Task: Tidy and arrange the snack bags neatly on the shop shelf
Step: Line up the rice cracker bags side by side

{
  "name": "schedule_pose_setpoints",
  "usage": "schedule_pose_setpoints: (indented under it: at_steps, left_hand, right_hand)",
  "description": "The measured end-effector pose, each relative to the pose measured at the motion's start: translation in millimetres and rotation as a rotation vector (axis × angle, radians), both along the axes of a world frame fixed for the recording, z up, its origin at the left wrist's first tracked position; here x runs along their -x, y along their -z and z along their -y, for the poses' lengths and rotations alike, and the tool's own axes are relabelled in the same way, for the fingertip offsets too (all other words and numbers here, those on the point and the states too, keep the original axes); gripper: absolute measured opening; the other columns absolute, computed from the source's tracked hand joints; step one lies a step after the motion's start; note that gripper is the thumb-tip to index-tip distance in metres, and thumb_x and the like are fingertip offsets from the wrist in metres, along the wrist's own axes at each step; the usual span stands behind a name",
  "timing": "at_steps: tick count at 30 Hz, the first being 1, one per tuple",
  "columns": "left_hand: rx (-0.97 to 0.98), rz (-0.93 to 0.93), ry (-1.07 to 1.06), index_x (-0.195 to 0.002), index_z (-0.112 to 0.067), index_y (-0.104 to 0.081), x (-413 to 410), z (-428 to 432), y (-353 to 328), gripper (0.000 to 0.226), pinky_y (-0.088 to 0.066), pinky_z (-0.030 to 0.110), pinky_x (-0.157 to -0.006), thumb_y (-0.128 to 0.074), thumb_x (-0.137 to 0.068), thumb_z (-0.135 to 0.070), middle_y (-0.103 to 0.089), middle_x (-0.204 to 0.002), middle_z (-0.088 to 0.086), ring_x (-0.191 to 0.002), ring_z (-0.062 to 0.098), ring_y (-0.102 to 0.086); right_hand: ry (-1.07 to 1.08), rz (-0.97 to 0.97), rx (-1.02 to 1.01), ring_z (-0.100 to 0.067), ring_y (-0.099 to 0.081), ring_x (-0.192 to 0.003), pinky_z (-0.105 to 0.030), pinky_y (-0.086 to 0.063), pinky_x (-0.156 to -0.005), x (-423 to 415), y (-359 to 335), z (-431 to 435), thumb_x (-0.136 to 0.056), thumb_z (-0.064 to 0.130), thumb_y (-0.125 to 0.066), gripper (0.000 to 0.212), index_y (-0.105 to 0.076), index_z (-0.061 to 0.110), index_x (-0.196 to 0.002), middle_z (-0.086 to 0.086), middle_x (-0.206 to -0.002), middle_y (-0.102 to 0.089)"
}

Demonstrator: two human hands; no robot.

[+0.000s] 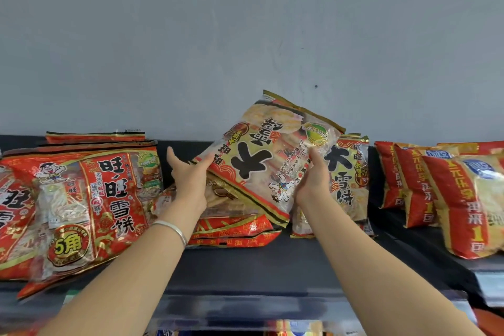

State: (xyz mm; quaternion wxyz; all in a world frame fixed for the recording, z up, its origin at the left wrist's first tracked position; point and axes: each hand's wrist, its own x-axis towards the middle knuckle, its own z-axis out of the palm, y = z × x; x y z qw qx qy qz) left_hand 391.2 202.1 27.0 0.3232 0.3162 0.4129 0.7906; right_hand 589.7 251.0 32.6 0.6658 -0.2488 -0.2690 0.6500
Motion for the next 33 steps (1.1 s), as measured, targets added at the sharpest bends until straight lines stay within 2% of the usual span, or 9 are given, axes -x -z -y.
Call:
schedule_pose_setpoints:
  at_steps: [3, 7, 11, 16, 19, 22, 26, 29, 33]
  left_hand:
    - [0.005, 0.164, 0.223, -0.145, -0.034, -0.02, -21, 3, -3, 0.088, -0.051, 0.053, -0.088, -0.075, -0.078, -0.016, -0.052, -0.13, 0.011, -0.109, 0.03, -0.06]
    - [0.079, 0.153, 0.492, -0.12, -0.017, -0.059, -71, 14, 1, 0.042, -0.055, 0.047, -0.079, -0.071, -0.081, -0.022, -0.071, -0.108, 0.009, -0.095, 0.03, -0.069]
    - [0.108, 0.224, 0.375, -0.117, -0.018, -0.059, -102, 12, -5, 0.046, -0.054, 0.045, -0.079, -0.077, -0.075, -0.015, -0.07, -0.105, 0.006, -0.095, 0.031, -0.067]
    - [-0.092, 0.026, 0.249, -0.118, -0.016, -0.058, -100, 12, -35, 0.042, -0.054, 0.046, -0.085, -0.072, -0.079, -0.006, -0.07, -0.106, 0.006, -0.097, 0.026, -0.068]
    - [-0.064, -0.04, 0.225, -0.117, -0.016, -0.06, -94, 12, -51, 0.039, -0.054, 0.042, -0.082, -0.073, -0.08, -0.016, -0.071, -0.105, 0.005, -0.097, 0.025, -0.068]
    - [-0.126, -0.075, 0.131, -0.113, -0.012, -0.062, -95, 14, -64, 0.033, -0.056, 0.039, -0.081, -0.072, -0.081, -0.015, -0.07, -0.103, 0.006, -0.096, 0.024, -0.068]
    - [-0.134, -0.407, 0.103, -0.108, -0.014, -0.059, -109, 21, -66, 0.028, -0.049, 0.029, -0.087, -0.07, -0.084, -0.021, -0.066, -0.097, -0.002, -0.093, 0.014, -0.063]
    - [-0.059, -0.728, 0.209, -0.109, -0.018, -0.055, -127, 22, -62, 0.031, -0.044, 0.018, -0.074, -0.07, -0.082, -0.021, -0.062, -0.093, -0.009, -0.086, 0.006, -0.058]
    - [-0.018, -0.931, 0.28, -0.094, -0.025, -0.057, -144, 15, -61, 0.023, -0.048, 0.018, -0.068, -0.074, -0.079, -0.021, -0.066, -0.091, -0.006, -0.083, 0.007, -0.064]
  right_hand:
    - [0.067, -0.011, 0.016, -0.029, -0.069, -0.098, -0.039, -0.058, -0.077, -13, 7, -4, -0.087, 0.042, -0.06, 0.042, -0.062, 0.015, -0.12, -0.011, -0.112, -0.07]
    - [0.139, -0.003, 0.015, -0.028, -0.069, -0.099, -0.048, -0.056, -0.082, -26, 10, -3, -0.078, 0.05, -0.06, 0.053, -0.057, 0.024, -0.125, -0.008, -0.118, -0.066]
    - [0.135, 0.101, 0.017, -0.02, -0.061, -0.101, -0.034, -0.051, -0.082, -43, 9, 7, -0.088, 0.049, -0.056, 0.053, -0.048, 0.021, -0.132, -0.001, -0.116, -0.059]
    - [0.554, 0.539, -0.02, -0.03, -0.037, -0.133, -0.048, -0.037, -0.106, -73, -4, 22, -0.095, 0.041, -0.05, 0.064, -0.02, 0.027, -0.15, -0.009, -0.151, -0.026]
    - [0.879, 1.002, -0.173, -0.03, -0.026, -0.139, -0.049, -0.028, -0.112, -86, -4, 36, -0.09, 0.055, -0.049, 0.067, -0.029, 0.027, -0.148, -0.011, -0.154, -0.019]
    - [1.021, 1.219, -0.335, -0.023, -0.007, -0.147, -0.047, -0.006, -0.119, -96, -6, 43, -0.088, 0.06, -0.05, 0.069, -0.03, 0.03, -0.147, -0.005, -0.159, -0.006]
    - [0.928, 1.381, -0.504, -0.021, -0.004, -0.148, -0.05, 0.002, -0.118, -111, -14, 42, -0.088, 0.063, -0.047, 0.071, -0.027, 0.032, -0.148, -0.002, -0.159, -0.011]
    - [0.817, 1.559, -0.629, -0.02, -0.008, -0.148, -0.055, 0.004, -0.116, -117, -13, 37, -0.084, 0.068, -0.047, 0.077, -0.022, 0.035, -0.149, 0.001, -0.158, -0.018]
    - [0.434, 1.566, -0.677, -0.02, -0.041, -0.134, -0.056, -0.027, -0.112, -133, -7, 32, -0.074, 0.075, -0.054, 0.09, -0.02, 0.037, -0.149, 0.004, -0.15, -0.037]
